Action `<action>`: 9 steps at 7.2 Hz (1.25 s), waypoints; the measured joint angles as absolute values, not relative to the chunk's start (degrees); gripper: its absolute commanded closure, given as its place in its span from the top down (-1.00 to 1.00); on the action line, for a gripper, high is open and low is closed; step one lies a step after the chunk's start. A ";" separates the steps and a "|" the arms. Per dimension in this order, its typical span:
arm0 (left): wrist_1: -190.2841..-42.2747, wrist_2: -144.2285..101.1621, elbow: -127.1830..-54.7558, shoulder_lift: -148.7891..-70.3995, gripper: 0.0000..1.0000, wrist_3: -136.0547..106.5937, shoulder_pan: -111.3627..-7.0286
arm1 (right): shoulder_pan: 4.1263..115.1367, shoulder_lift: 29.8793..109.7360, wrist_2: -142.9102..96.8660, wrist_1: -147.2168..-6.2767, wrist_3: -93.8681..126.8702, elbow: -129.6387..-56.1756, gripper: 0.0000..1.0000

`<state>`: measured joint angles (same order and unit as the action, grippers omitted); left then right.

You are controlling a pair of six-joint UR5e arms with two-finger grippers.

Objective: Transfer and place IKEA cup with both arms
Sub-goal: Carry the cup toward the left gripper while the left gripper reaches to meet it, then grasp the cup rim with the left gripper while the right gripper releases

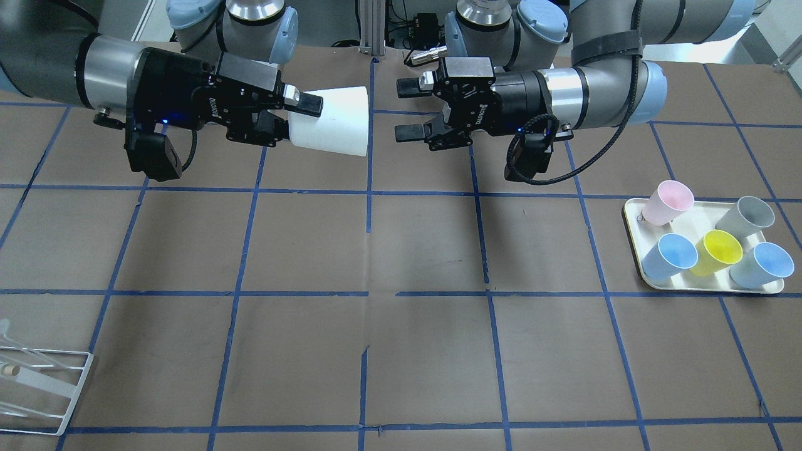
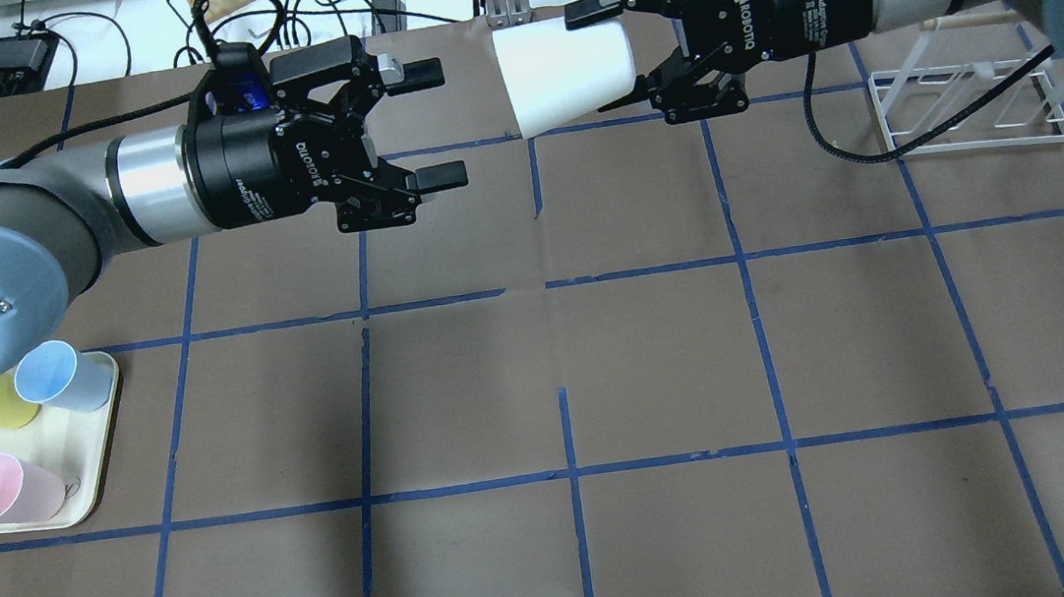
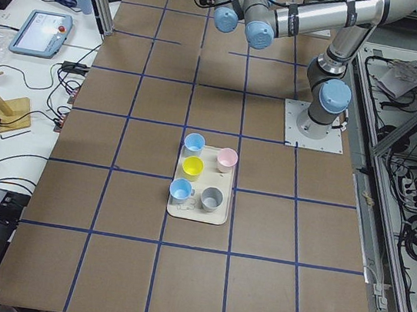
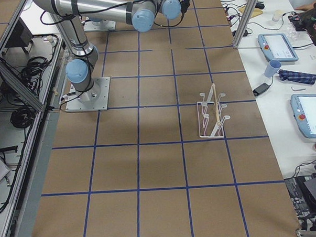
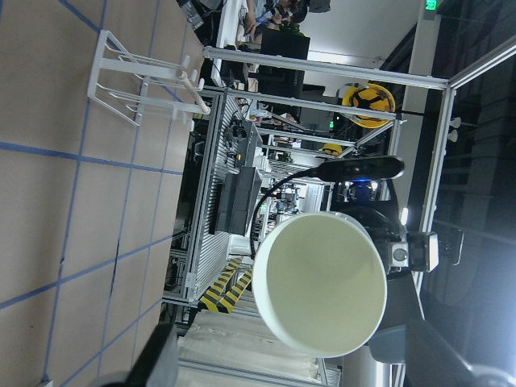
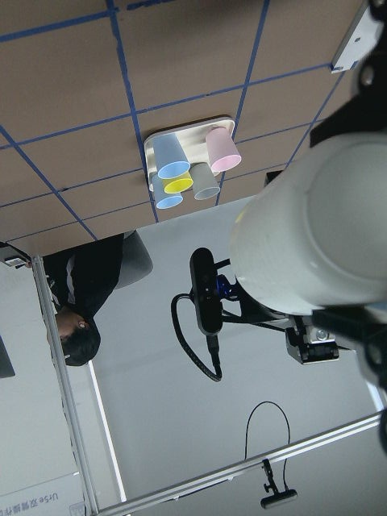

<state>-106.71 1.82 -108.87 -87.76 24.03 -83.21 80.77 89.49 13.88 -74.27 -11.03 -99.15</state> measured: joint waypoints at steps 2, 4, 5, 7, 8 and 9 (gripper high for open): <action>-106.51 -1.83 -108.40 -86.11 0.97 22.80 -85.48 | 80.57 89.53 12.71 -74.13 -10.85 -100.61 -0.59; -103.63 -3.18 -108.19 -86.04 0.95 21.95 -86.01 | 80.40 89.67 12.48 -73.84 -10.45 -100.76 -0.59; -99.33 -3.36 -108.23 -86.67 0.95 20.11 -86.11 | 80.39 89.74 12.40 -73.78 -10.40 -100.72 -0.59; -92.00 -3.48 -108.39 -87.83 0.95 14.58 -87.01 | 80.46 90.01 12.24 -73.74 -10.38 -100.67 -0.59; -90.22 -3.45 -108.42 -88.44 0.91 13.53 -87.70 | 80.59 90.24 12.20 -73.72 -10.37 -100.69 -0.59; -89.09 -3.44 -108.40 -89.07 0.50 13.12 -88.28 | 80.62 90.34 12.20 -73.68 -10.37 -100.71 -0.59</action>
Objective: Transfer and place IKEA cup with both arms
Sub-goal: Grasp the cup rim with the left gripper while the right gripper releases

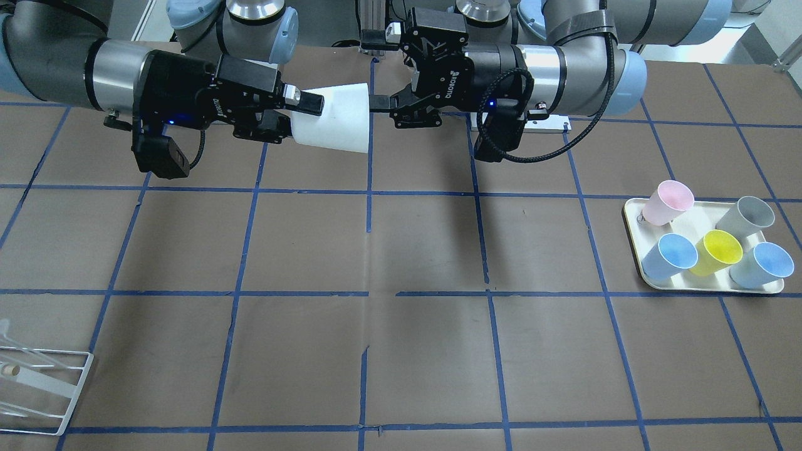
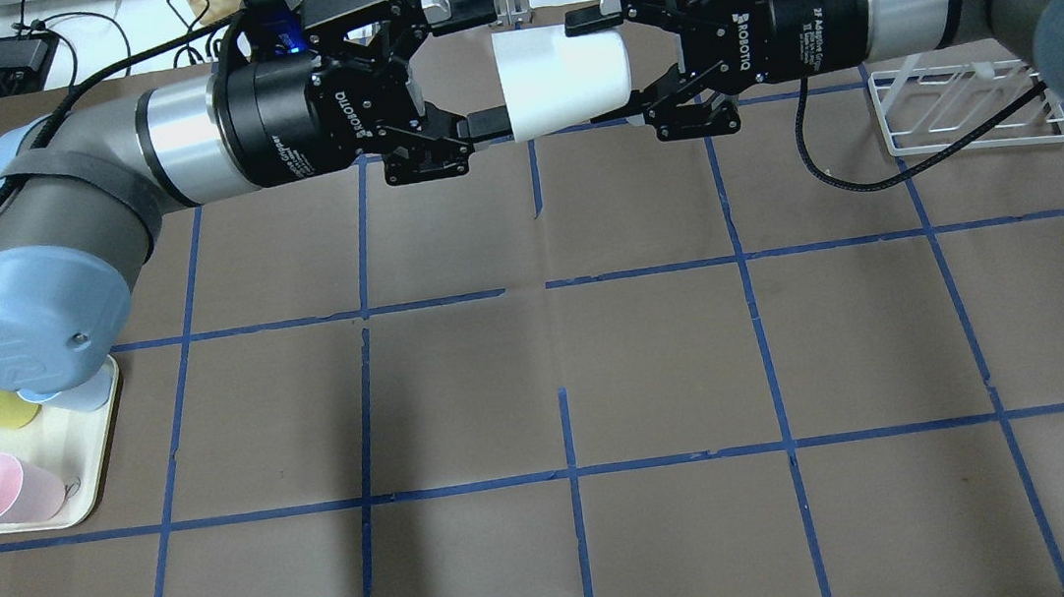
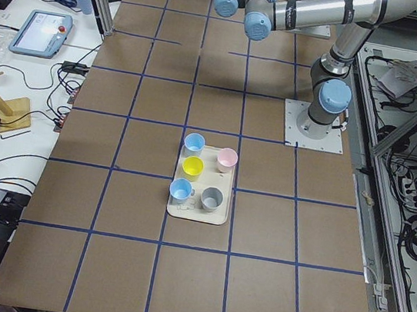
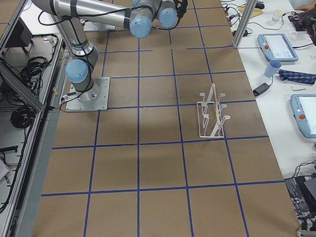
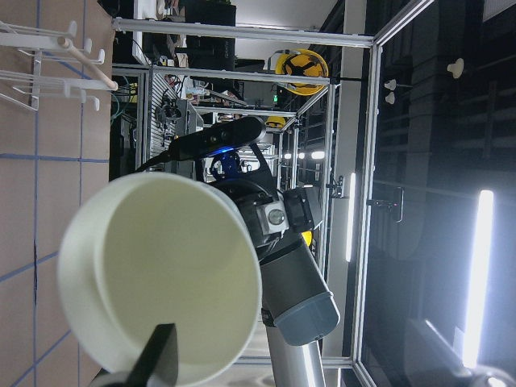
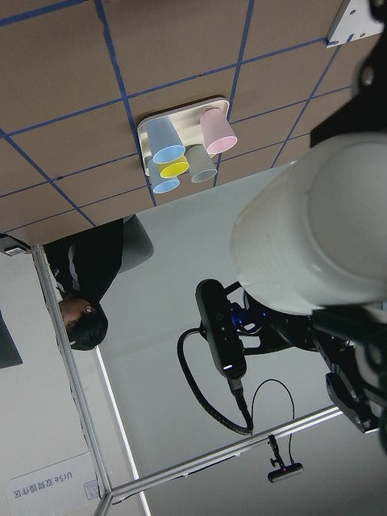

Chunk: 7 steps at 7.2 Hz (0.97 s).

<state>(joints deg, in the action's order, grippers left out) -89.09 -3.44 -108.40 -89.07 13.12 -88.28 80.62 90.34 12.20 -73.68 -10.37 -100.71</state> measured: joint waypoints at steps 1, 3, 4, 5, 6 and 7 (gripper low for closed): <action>-88.45 -3.43 -108.34 -89.52 0.01 12.96 -88.72 | 80.62 90.34 12.21 -73.66 -10.37 -100.72 -0.59; -87.80 -3.43 -108.26 -90.01 -0.71 12.87 -89.18 | 80.57 90.36 12.22 -73.66 -10.33 -100.72 -0.57; -87.23 -3.42 -108.23 -90.12 -0.91 12.88 -89.22 | 80.54 90.36 12.21 -73.65 -10.33 -100.68 -0.53; -86.80 -3.41 -108.21 -90.18 -1.00 12.85 -89.27 | 80.52 90.36 12.22 -73.65 -10.30 -100.61 -0.35; -86.56 -3.37 -108.20 -90.28 -1.00 12.84 -89.27 | 80.51 90.35 12.22 -73.65 -10.29 -100.54 0.12; -86.40 -3.35 -108.19 -90.39 -1.00 12.83 -89.29 | 80.50 90.35 12.24 -73.65 -10.15 -100.47 0.51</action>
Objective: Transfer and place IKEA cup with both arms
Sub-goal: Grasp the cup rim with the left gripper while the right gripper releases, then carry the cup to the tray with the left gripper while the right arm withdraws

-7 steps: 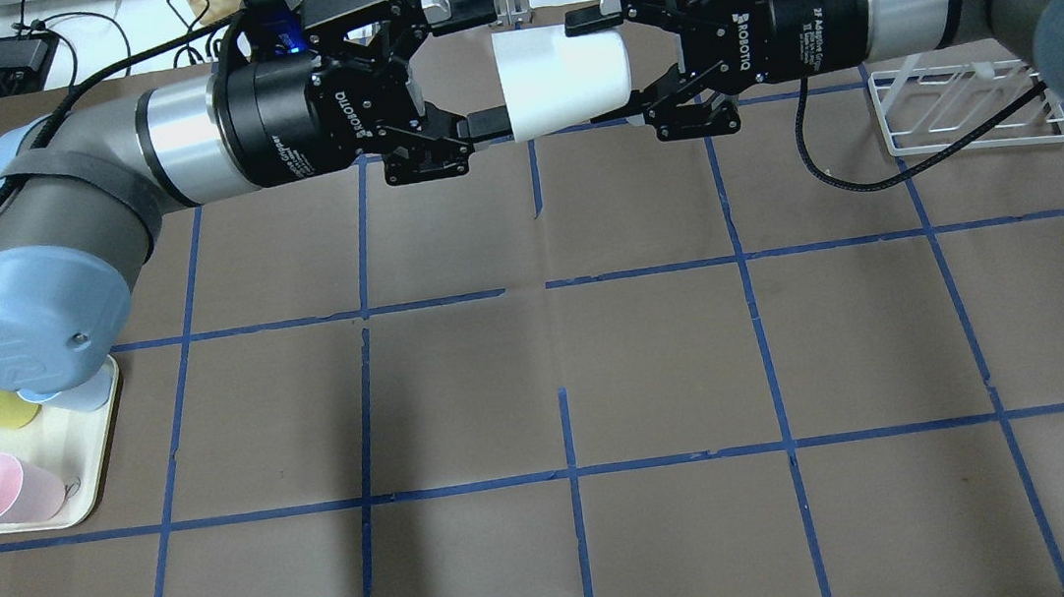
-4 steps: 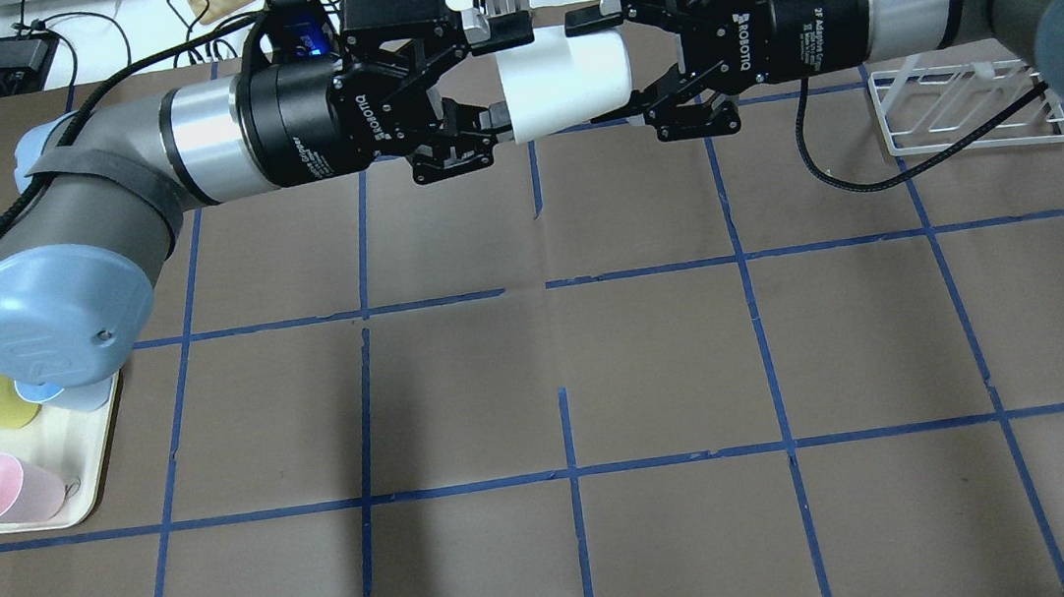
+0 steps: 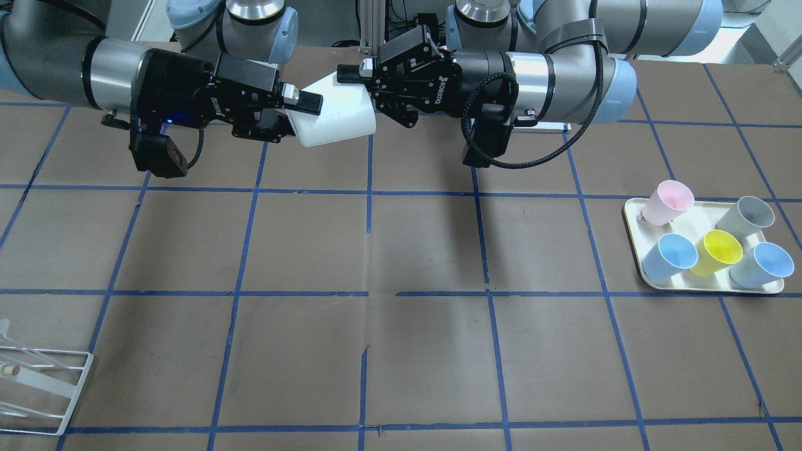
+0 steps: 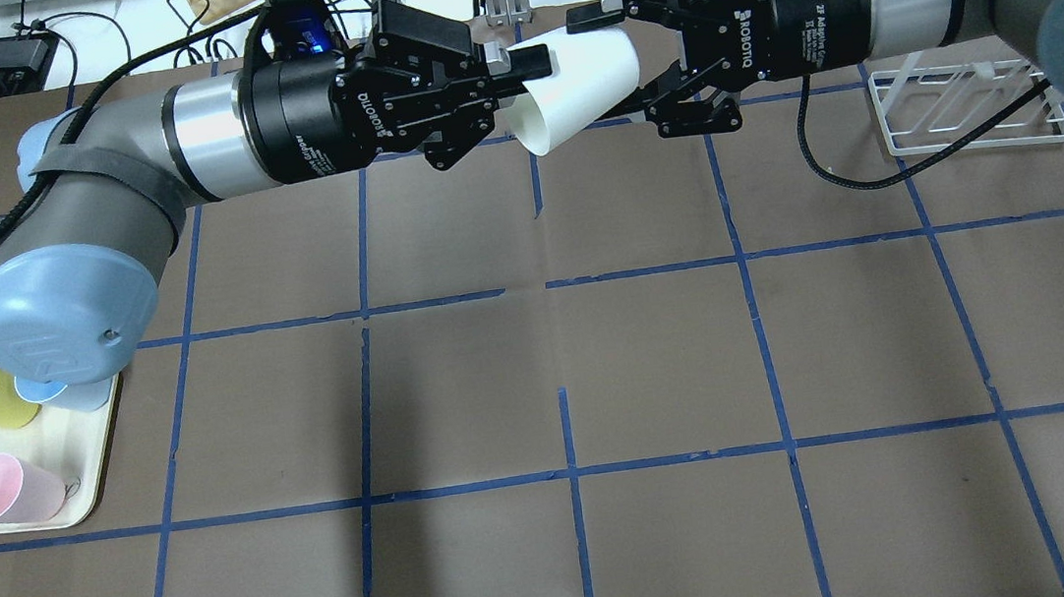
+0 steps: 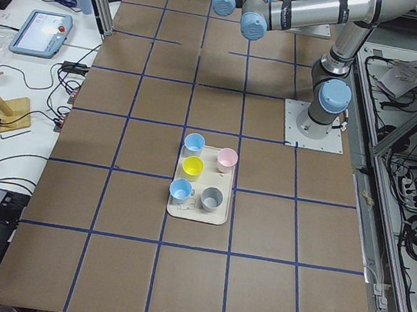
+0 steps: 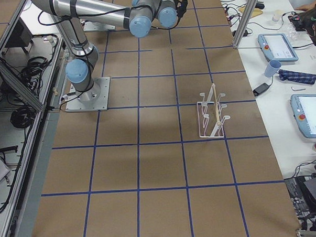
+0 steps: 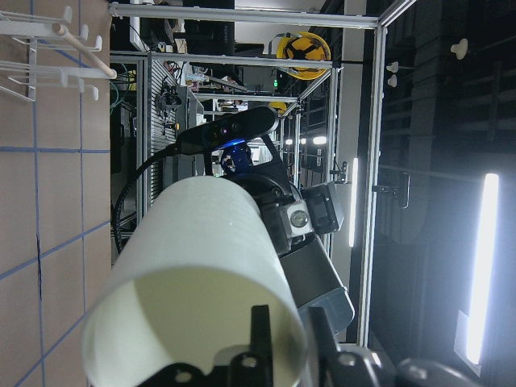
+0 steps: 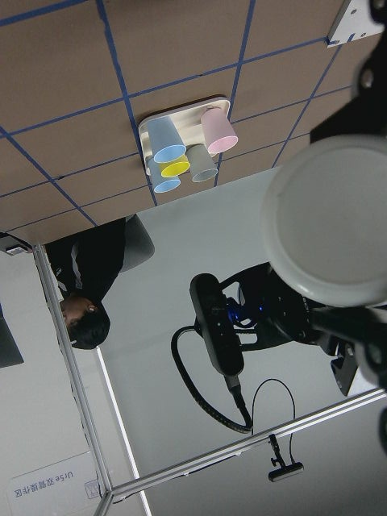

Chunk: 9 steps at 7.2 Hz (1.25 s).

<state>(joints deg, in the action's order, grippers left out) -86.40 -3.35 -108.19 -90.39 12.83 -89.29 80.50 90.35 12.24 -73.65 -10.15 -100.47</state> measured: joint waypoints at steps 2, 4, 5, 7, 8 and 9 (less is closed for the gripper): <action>-86.32 -3.40 -108.14 -90.45 -1.00 12.68 -89.25 | 80.51 90.51 12.31 -73.73 -7.92 -100.33 1.00; -86.31 -3.42 -108.04 -90.45 -1.00 12.01 -89.15 | 80.45 91.03 12.44 -73.84 -6.60 -100.26 1.00; -86.31 -3.28 -107.81 -90.44 -1.00 11.21 -89.04 | 80.41 91.07 12.53 -73.95 -6.45 -100.23 1.00; -86.33 1.34 -104.89 -90.02 -1.00 7.55 -88.29 | 79.50 91.03 13.21 -74.51 -6.22 -100.17 1.00; -86.37 9.51 -101.61 -90.06 -1.00 4.04 -87.07 | 77.78 91.09 14.54 -74.65 -6.08 -100.02 1.00; -86.56 20.55 -97.75 -90.40 -1.00 0.88 -85.63 | 75.92 91.21 15.92 -74.56 -5.62 -99.46 1.00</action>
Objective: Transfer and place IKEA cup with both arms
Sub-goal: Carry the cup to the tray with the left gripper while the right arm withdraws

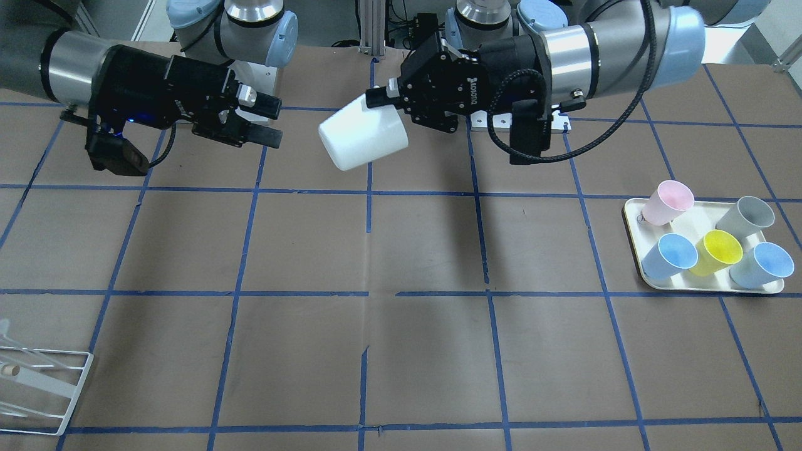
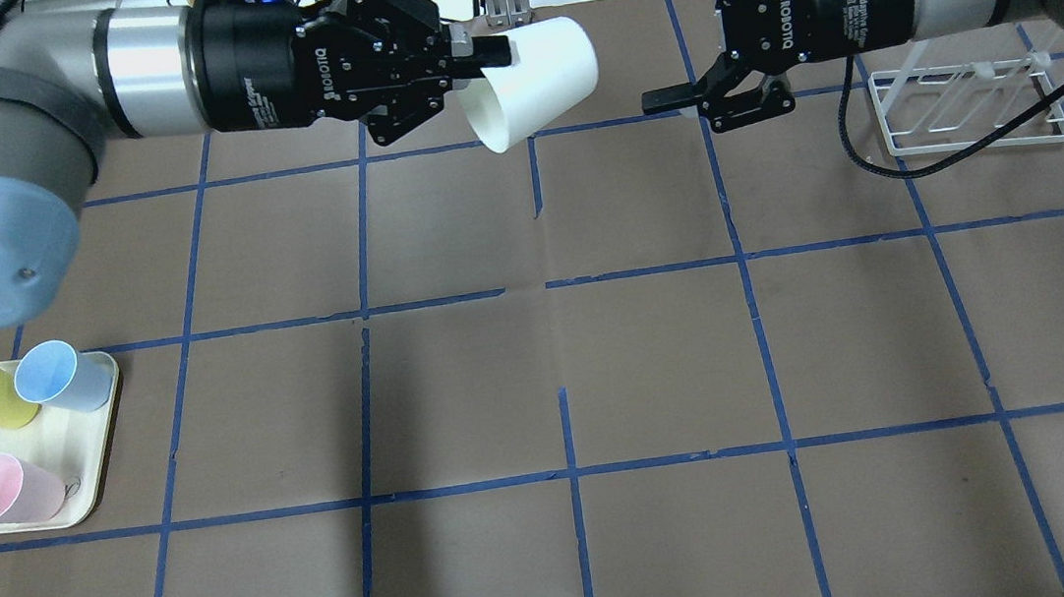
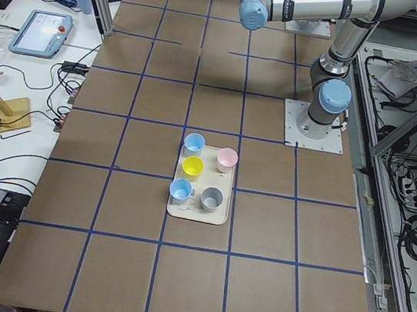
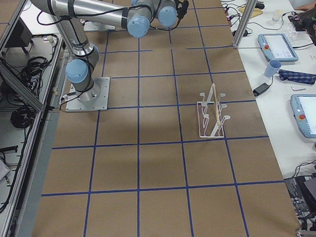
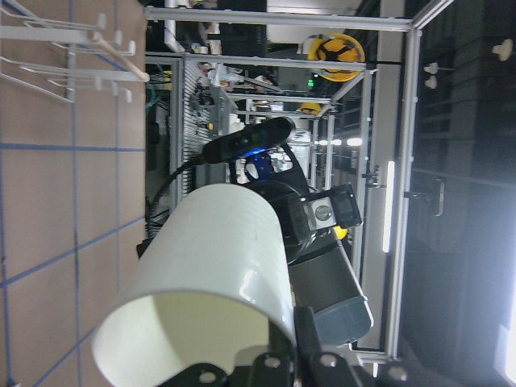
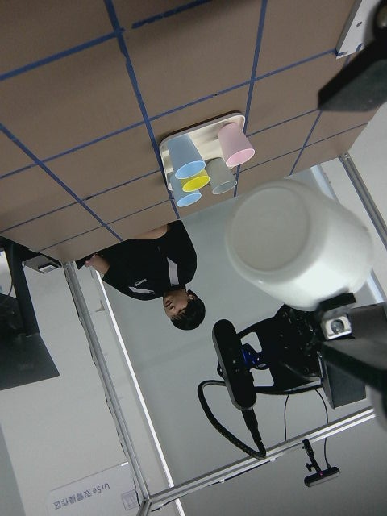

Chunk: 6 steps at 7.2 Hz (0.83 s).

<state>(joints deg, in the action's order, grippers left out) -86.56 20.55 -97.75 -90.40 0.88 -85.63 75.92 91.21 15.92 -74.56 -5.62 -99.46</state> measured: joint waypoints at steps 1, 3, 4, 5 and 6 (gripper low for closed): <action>-86.88 33.45 -94.43 -90.89 -1.00 -0.59 -84.74 | 74.85 91.35 17.73 -74.56 -3.72 -98.24 1.00; -87.70 59.17 -90.30 -91.61 -1.00 0.99 -84.07 | 74.23 91.47 27.79 -75.28 -0.01 -94.86 1.00; -88.77 69.59 -89.43 -91.47 -1.00 6.34 -83.57 | 74.26 91.56 34.80 -76.40 0.99 -93.72 1.00; -90.51 79.21 -89.15 -90.84 -1.00 15.51 -82.06 | 74.40 91.64 42.76 -79.00 3.17 -93.08 1.00; -92.33 87.26 -89.31 -90.08 -1.00 25.83 -79.54 | 74.66 91.69 49.78 -81.78 6.14 -92.75 1.00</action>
